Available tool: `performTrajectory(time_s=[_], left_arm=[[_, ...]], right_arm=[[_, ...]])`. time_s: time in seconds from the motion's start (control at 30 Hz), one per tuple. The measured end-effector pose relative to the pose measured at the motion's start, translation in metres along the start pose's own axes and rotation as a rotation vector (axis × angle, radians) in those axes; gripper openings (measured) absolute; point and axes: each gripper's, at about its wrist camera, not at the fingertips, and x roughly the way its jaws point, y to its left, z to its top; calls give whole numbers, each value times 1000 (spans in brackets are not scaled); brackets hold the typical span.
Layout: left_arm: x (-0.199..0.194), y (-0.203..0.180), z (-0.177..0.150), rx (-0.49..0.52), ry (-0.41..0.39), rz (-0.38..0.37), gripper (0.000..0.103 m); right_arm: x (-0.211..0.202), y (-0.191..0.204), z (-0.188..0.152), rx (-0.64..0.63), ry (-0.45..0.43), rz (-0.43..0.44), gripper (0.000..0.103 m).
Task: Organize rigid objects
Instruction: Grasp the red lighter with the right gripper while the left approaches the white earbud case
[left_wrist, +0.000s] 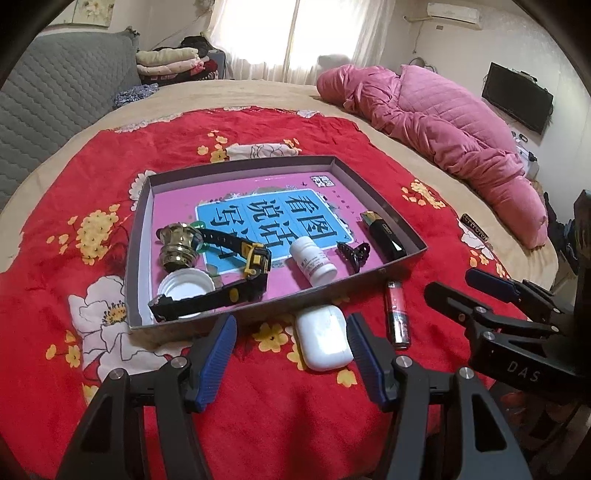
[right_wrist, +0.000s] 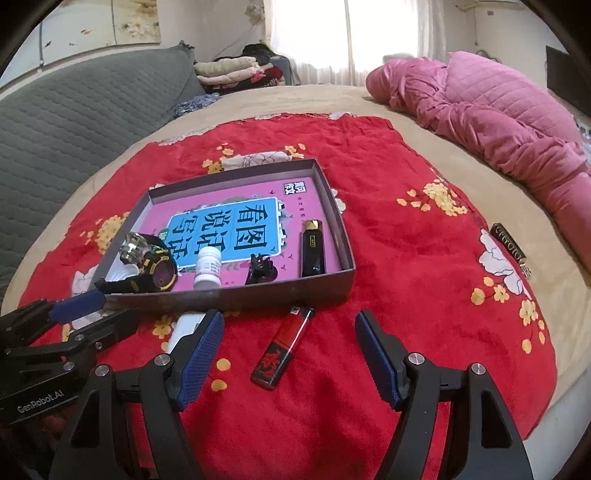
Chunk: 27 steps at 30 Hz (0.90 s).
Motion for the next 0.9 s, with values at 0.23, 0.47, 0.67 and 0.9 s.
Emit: performTrajectory(time_s=[0.23,0.47,0.67,0.9], left_arm=[[11,-2,-6,7,44,-5,61],[21,-5,-10,18,73,-18,61],[32,-5,-10,5,97,-26,61],[47,-8,-7,-39,131,-49,61]], right_arm=[[14,3,-9,-6,49,-8,75],[44,4,-15,16,107,-29,75],[72,-9,-20,37,163,-74,74],[73,-18,-25,-7,153,-99,74]])
